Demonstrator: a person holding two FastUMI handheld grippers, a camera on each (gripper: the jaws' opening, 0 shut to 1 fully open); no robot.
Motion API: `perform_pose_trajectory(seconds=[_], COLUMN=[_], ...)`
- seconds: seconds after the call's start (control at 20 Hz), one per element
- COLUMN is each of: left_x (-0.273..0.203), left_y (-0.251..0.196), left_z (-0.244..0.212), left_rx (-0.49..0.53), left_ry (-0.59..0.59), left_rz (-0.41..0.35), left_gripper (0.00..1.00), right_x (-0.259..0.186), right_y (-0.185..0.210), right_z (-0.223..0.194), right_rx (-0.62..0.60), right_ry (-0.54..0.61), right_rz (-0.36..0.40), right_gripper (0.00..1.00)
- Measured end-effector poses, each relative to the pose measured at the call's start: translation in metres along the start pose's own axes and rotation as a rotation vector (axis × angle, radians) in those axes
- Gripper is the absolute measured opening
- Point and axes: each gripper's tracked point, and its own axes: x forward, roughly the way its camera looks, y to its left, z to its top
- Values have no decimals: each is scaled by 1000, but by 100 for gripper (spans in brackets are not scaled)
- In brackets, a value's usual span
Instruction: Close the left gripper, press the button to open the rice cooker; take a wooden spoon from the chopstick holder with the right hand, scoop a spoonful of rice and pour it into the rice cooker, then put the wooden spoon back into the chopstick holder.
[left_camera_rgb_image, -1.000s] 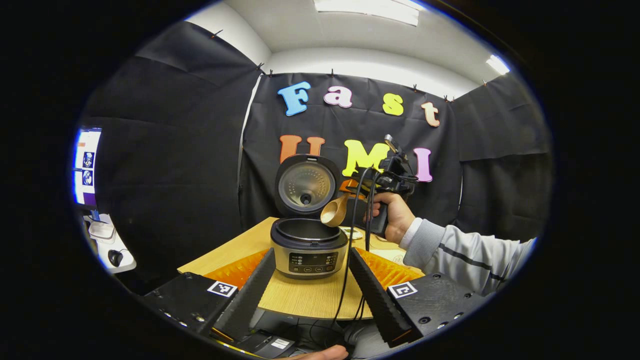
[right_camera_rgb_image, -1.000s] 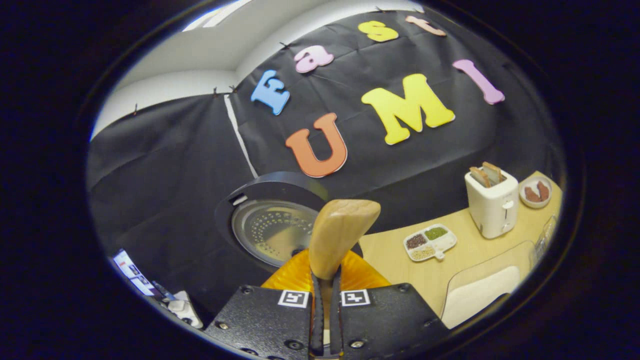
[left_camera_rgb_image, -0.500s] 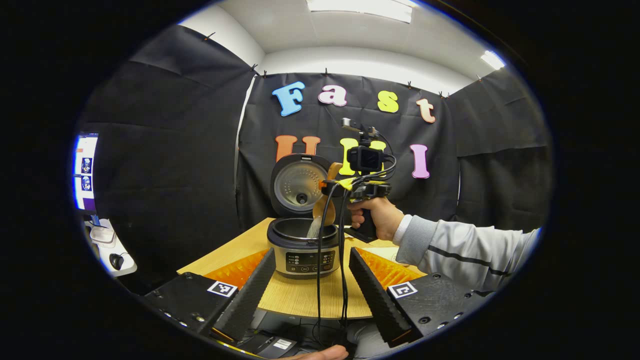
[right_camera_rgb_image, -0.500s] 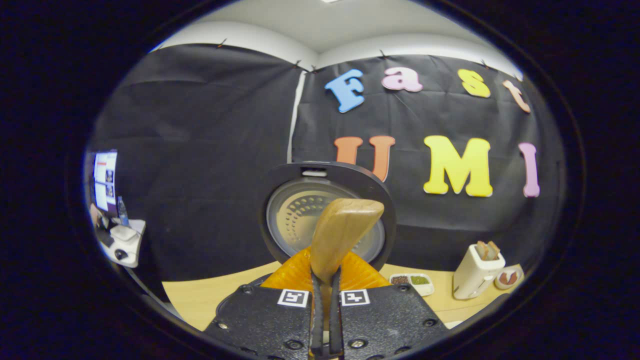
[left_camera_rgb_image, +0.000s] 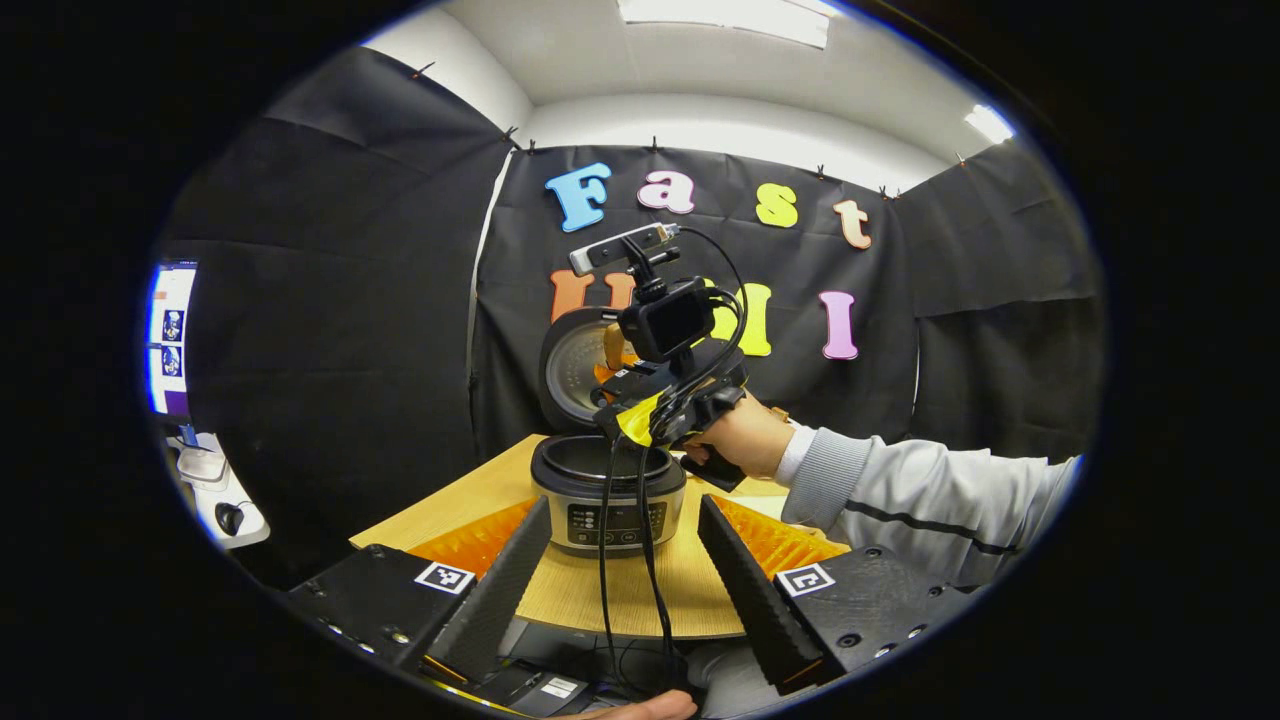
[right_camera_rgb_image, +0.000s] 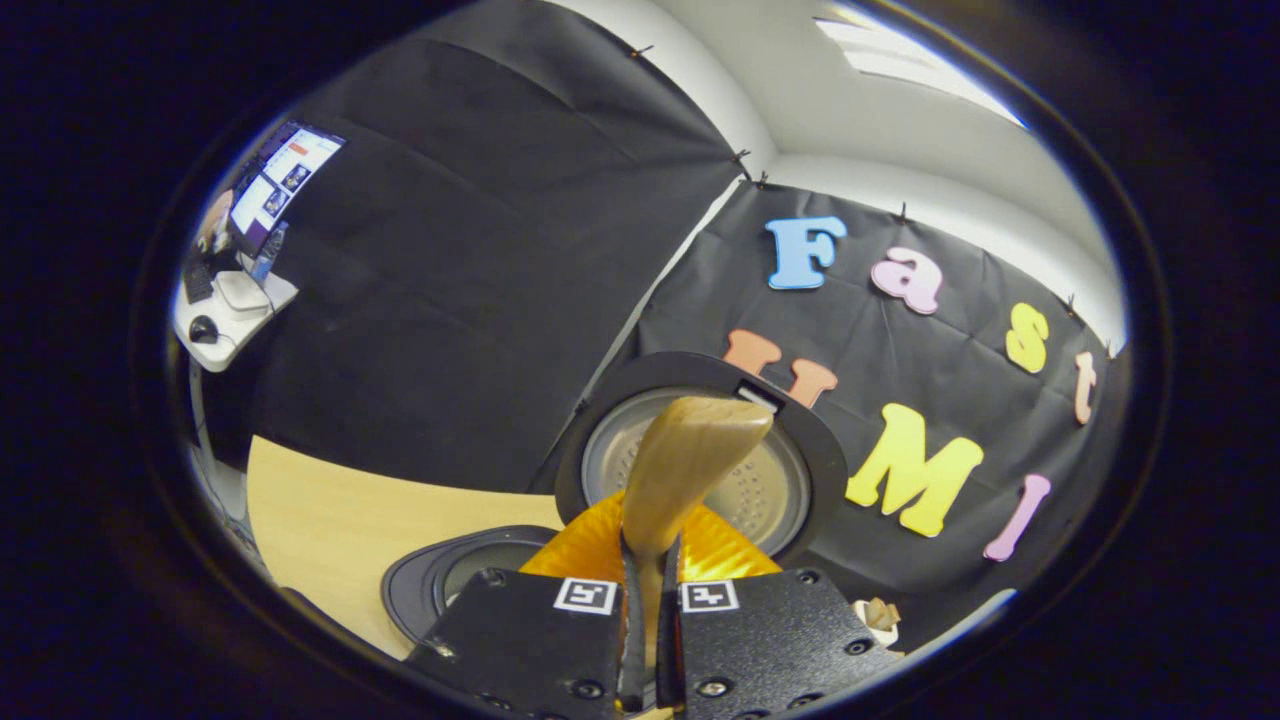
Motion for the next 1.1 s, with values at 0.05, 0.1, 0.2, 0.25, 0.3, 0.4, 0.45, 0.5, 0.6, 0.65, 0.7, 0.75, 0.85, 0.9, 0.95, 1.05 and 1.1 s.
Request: perform_pose_trajectory(seconds=[0.05,0.1,0.2,0.25,0.3,0.4,0.45,0.5,0.6,0.65,0.7,0.75,0.85,0.9,0.95,1.05,1.1], left_x=[-1,0,0,1,2,4,6,8,11,15,15,16,21,23,25,31,33], left_y=[0,0,0,0,0,-2,-3,-6,-12,-15,-20,-22,-31,-36,-42,-51,-55], left_z=[1,2,5,5,6,8,8,9,12,13,13,14,16,17,20,21,23], left_rx=[1,4,7,6,4,-1,-3,-4,-7,-9,-10,-10,-11,-14,-14,-5,1], left_ry=[0,-1,-6,-9,-12,-14,-14,-16,-19,-22,-23,-27,-31,-32,-36,-42,-42], left_rz=[4,8,21,27,33,47,54,59,60,59,60,62,59,53,46,37,36], left_gripper=[95,94,94,94,94,95,94,95,95,95,95,95,95,94,94,95,94], right_x=[-2,-6,-19,-24,-30,-45,-53,-62,-80,-90,-100,-110,-127,-135,-143,-158,-165], right_y=[2,0,-30,-45,-58,-82,-96,-110,-136,-148,-160,-171,-195,-206,-214,-231,-239], right_z=[1,3,9,13,15,18,19,18,13,11,7,3,-5,-10,-18,-32,-40], right_rx=[38,80,159,197,228,272,291,305,328,338,345,349,343,341,344,367,376], right_ry=[-1,-3,-24,-35,-44,-50,-52,-51,-51,-50,-49,-51,-52,-52,-44,-26,-20], right_rz=[-2,-6,-41,-60,-76,-105,-119,-131,-155,-167,-176,-187,-214,-226,-235,-251,-258], right_gripper=[10,10,10,10,11,11,7,7,8,9,12,12,12,12,12,12,12])
